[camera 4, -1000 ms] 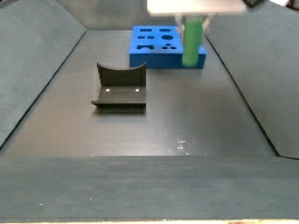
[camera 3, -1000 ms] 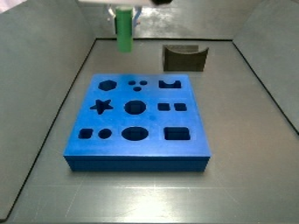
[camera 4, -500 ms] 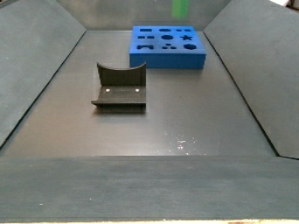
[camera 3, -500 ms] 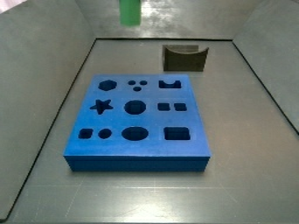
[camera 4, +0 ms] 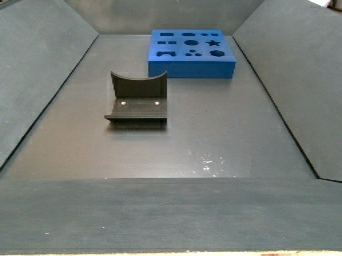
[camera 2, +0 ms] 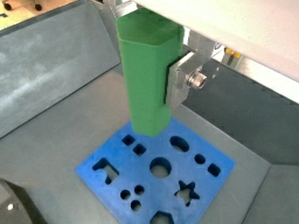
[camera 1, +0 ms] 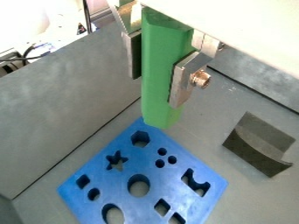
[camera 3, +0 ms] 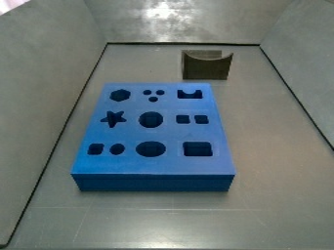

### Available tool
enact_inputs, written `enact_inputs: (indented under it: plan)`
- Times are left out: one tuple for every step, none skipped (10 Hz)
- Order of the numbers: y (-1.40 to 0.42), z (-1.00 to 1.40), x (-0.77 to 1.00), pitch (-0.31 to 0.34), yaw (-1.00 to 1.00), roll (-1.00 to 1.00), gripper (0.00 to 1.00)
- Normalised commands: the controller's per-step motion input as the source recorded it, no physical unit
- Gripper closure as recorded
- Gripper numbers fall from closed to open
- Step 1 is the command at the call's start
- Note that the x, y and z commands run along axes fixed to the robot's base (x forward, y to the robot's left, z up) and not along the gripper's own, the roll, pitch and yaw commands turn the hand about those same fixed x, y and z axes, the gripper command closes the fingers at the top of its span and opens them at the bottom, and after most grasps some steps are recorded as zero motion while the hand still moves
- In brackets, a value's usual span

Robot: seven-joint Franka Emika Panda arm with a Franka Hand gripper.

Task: Pick up the hexagon object. Move up. Move to above the board. Insert the hexagon object.
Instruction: Move to above the board, then insert the hexagon object.

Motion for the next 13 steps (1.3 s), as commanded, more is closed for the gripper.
enact_inputs:
  plan:
    - [-0.18, 0.12, 0.14, 0.176, 0.0, 0.05, 1.0]
    - [-0.03, 0.0, 0.0, 0.0, 0.0, 0.0, 1.0]
    - [-0.02, 0.0, 0.0, 0.0, 0.0, 0.0, 1.0]
    - [0.0, 0.0, 0.03, 0.0, 0.0, 0.0, 1.0]
    - [0.06, 0.0, -0.06, 0.051, -0.54, 0.0, 1.0]
    - [0.01, 0.0, 0.0, 0.071, -0.94, 0.0, 1.0]
    - [0.09, -0.03, 0.0, 0.12, -0.86, 0.0, 1.0]
    - [0.28, -0.09, -0.06, 0.163, -0.65, 0.0, 1.0]
    - [0.0, 0.0, -0.04, 0.0, 0.0, 0.0, 1.0]
    - [0.0, -0.05, 0.0, 0.0, 0.0, 0.0, 1.0]
    - [0.33, -0.82, 0.04, 0.0, 0.0, -0.02, 1.0]
    - [0.57, -1.0, 0.23, 0.0, 0.0, -0.02, 1.0]
    - [0.59, -1.0, 0.12, -0.051, 0.18, 0.0, 1.0]
